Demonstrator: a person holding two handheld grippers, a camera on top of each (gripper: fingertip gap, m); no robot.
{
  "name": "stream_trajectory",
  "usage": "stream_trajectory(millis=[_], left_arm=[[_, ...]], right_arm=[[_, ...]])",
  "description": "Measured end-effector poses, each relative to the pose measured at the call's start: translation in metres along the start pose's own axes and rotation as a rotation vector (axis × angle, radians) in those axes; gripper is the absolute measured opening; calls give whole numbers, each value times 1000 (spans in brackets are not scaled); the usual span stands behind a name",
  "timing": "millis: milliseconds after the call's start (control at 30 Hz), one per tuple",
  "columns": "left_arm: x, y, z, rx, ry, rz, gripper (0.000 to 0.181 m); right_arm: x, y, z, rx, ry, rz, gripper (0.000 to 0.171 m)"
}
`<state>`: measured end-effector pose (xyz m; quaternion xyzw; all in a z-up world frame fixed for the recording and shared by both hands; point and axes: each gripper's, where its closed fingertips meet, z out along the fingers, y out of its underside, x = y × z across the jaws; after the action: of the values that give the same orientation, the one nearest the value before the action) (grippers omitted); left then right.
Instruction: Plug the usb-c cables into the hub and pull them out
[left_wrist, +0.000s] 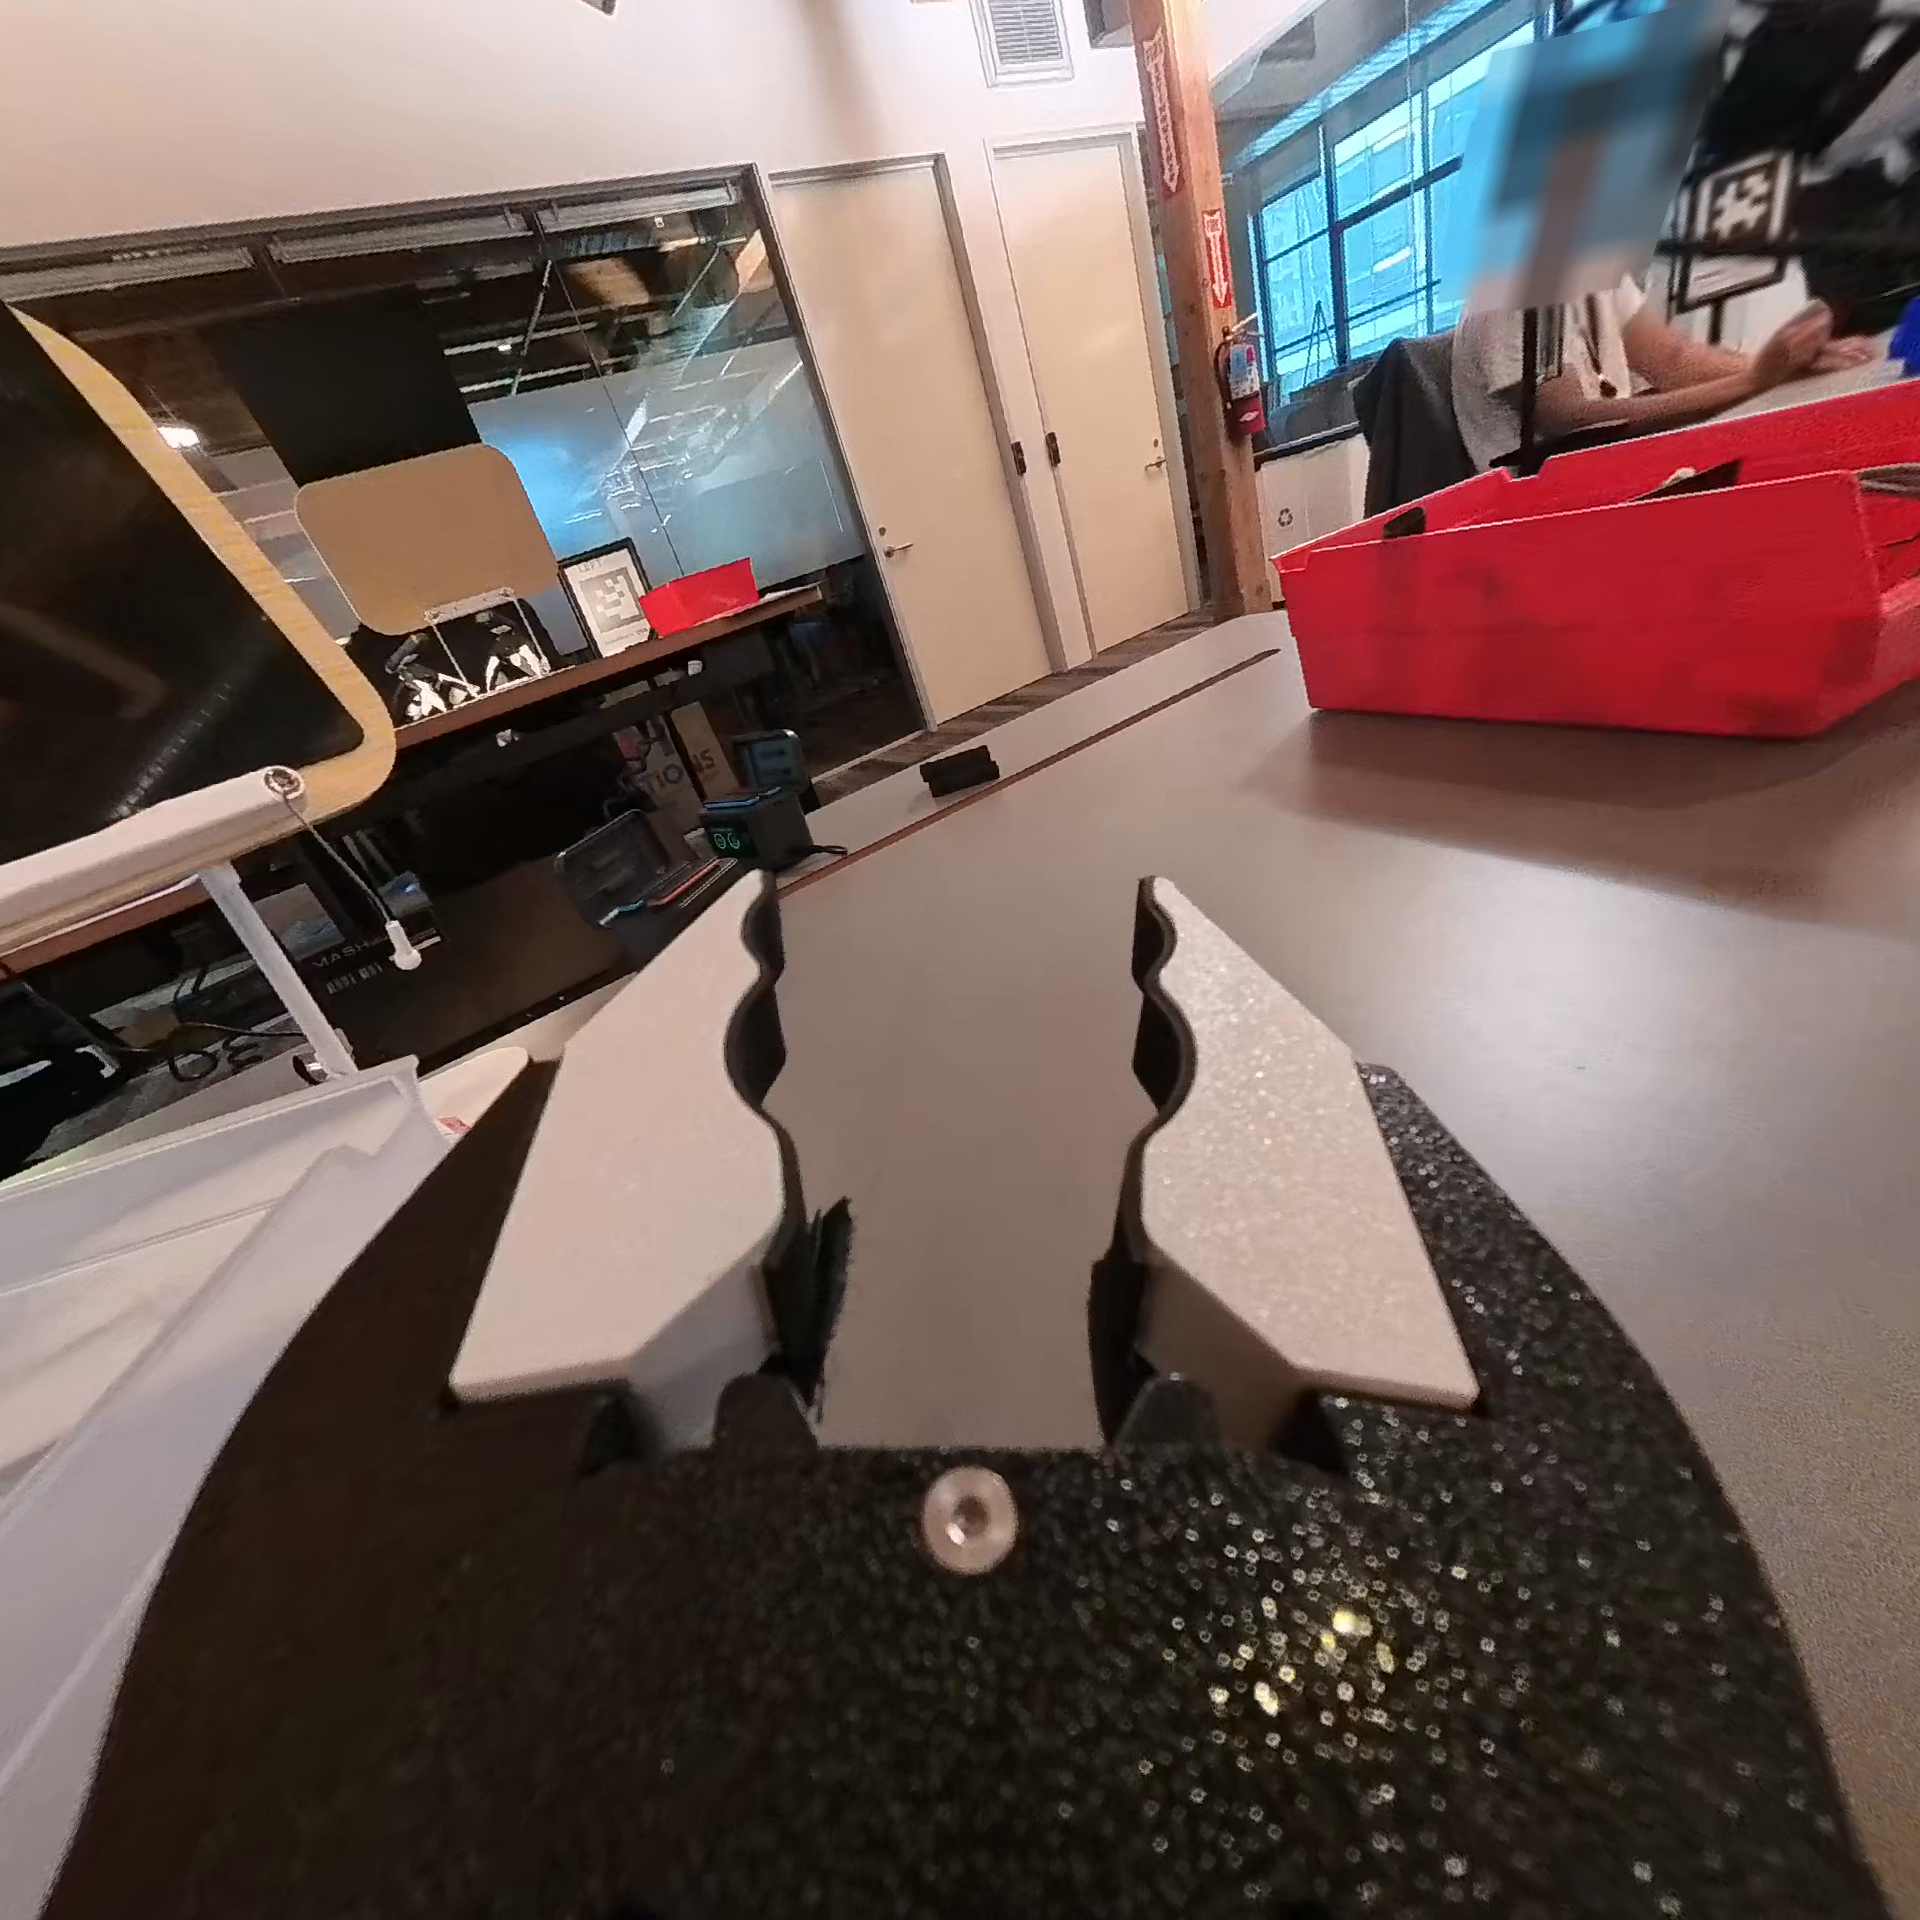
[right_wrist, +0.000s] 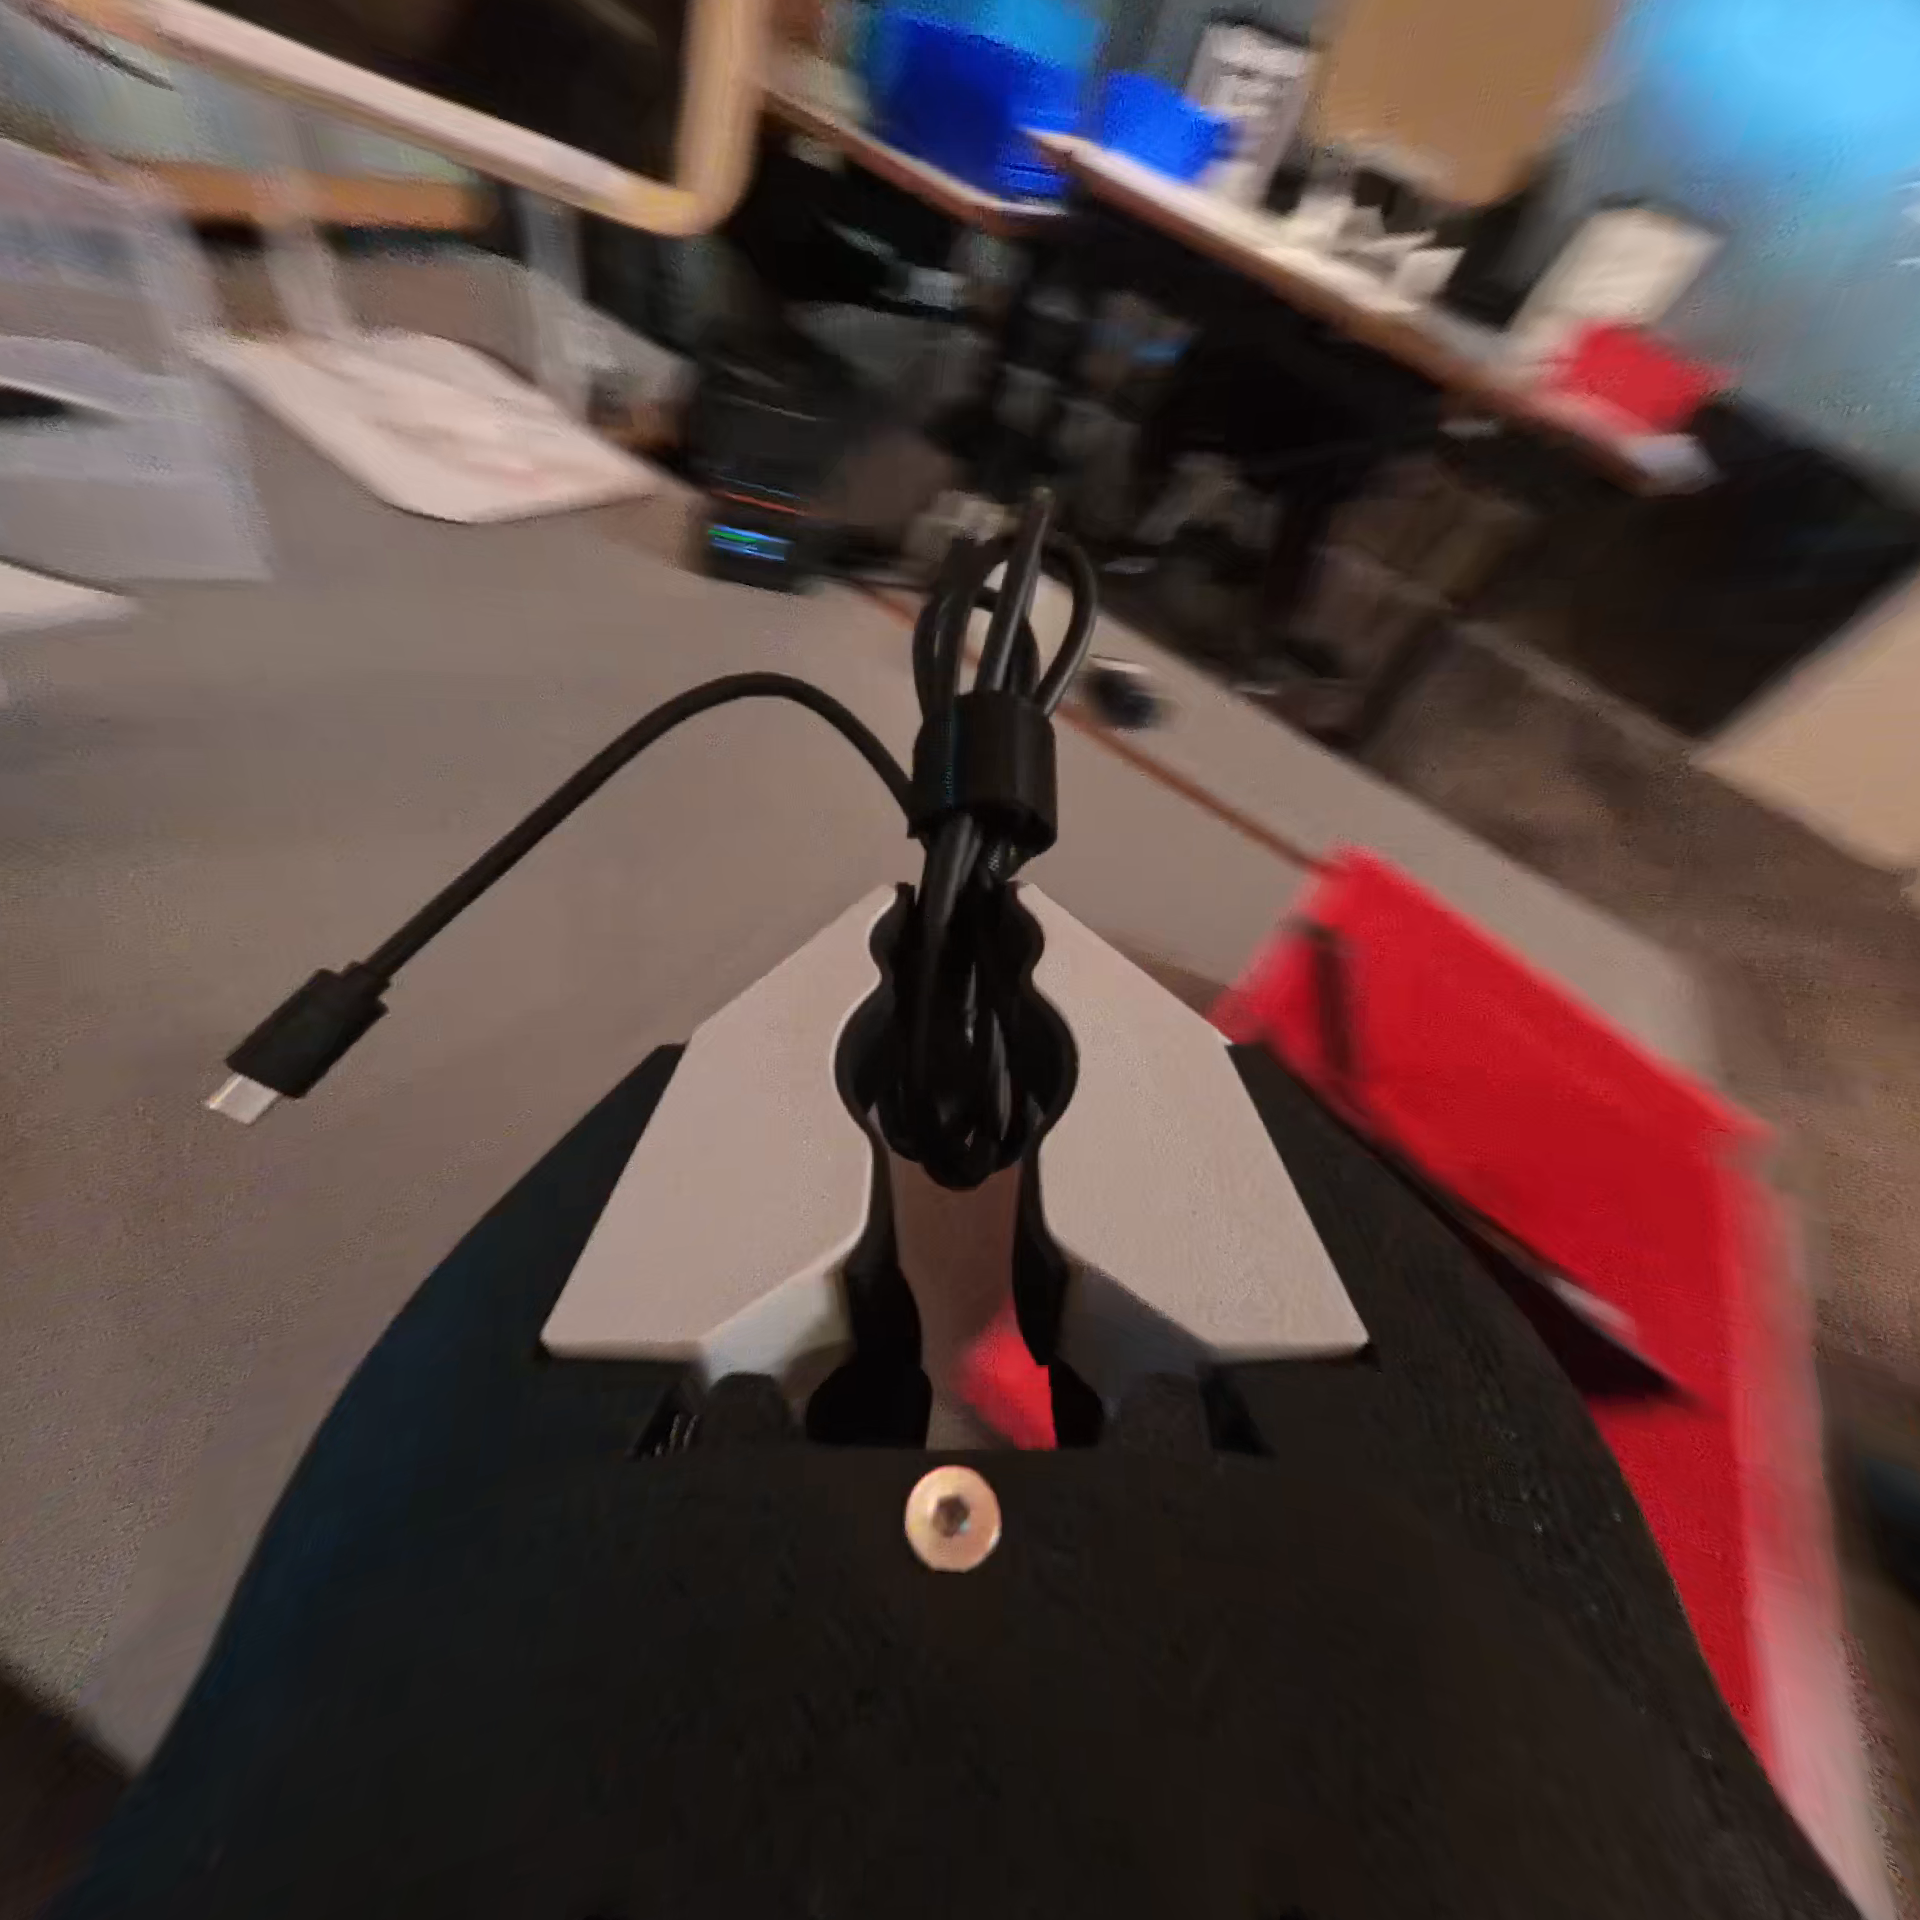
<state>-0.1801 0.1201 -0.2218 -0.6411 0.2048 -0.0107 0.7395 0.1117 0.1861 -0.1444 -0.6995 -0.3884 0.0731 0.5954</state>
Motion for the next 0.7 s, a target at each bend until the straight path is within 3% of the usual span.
stream_trajectory(millis=[33, 133, 233, 300, 367, 433, 500, 700], left_arm=[[0, 0, 0, 1, 1, 2, 66], [2, 0, 0, 0, 5, 7, 66], [1, 0, 0, -2, 1, 10, 66], [-1, 0, -1, 1, -9, 11, 66], [-2, -1, -2, 5, -15, 7, 66], [-4, -1, -3, 7, -22, 5, 66], [-5, -1, -4, 8, -27, 6, 66], [-3, 0, -3, 2, -19, 3, 65]], right_arm=[[29, 6, -16, -46, 109, -93, 14], [101, 37, -58, -300, 367, -262, 15], [139, 61, -65, -512, 425, -463, 15], [172, 58, -60, -614, 603, -764, 15], [183, 38, -50, -557, 785, -1124, 15], [170, 58, -30, -537, 694, -1184, 15], [152, 101, -15, -604, 485, -1110, 15], [103, 169, 7, -652, 36, -640, 16]])
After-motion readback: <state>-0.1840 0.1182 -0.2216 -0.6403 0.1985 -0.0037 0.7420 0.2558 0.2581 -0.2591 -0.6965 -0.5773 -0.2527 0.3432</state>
